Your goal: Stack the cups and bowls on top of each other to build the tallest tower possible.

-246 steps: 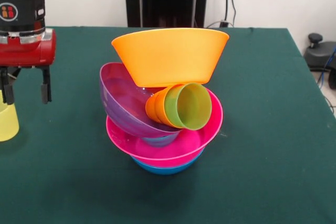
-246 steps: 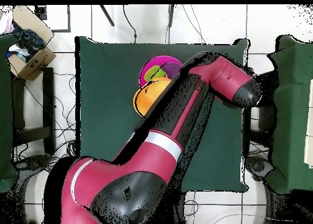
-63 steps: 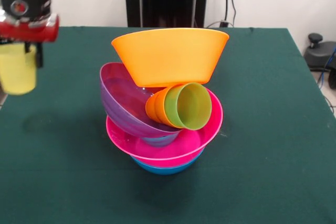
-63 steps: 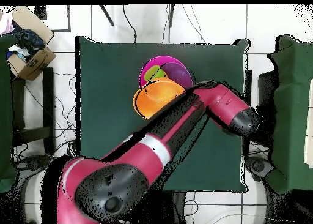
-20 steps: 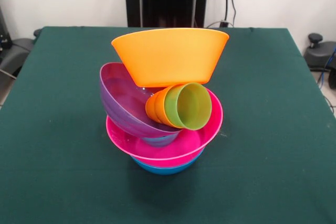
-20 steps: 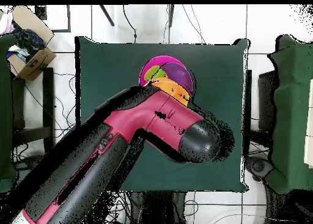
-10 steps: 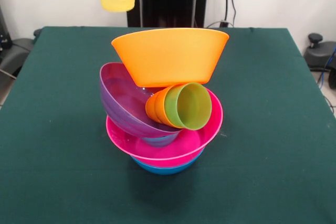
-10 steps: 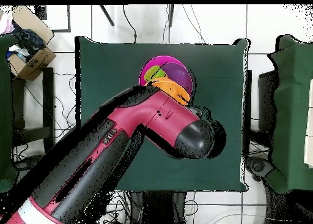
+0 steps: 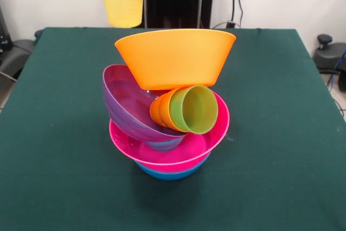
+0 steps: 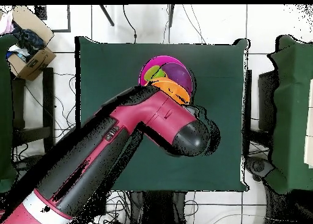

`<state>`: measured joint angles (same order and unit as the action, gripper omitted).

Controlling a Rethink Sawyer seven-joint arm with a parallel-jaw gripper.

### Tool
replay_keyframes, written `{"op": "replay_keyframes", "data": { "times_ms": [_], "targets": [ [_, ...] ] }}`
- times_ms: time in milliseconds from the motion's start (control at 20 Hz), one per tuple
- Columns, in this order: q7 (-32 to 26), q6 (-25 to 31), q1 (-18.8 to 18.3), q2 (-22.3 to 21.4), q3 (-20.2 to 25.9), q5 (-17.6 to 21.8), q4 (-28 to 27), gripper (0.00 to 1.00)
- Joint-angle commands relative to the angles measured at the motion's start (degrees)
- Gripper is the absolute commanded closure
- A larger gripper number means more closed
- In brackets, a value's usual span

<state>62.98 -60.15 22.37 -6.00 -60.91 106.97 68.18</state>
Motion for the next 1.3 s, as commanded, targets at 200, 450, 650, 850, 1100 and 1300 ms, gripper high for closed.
{"op": "replay_keyframes", "data": {
  "times_ms": [200, 450, 650, 850, 1100, 1300],
  "targets": [
    [10.31, 8.28, -0.69, 5.97, 9.99, -5.08, -4.84, 1.00],
    [8.83, 9.48, -1.53, 7.60, 9.96, -6.58, -5.88, 1.00],
    [8.18, 10.21, -1.90, 8.42, 9.86, -7.88, -6.51, 1.00],
    [8.20, 11.81, -2.24, 9.39, 9.97, -9.75, -7.36, 1.00],
    [8.33, 8.42, -1.70, 9.03, 9.51, -9.57, -6.41, 1.00],
    [8.35, 3.17, -0.36, 6.87, 9.22, -8.55, -3.86, 1.00]
  ]
}}
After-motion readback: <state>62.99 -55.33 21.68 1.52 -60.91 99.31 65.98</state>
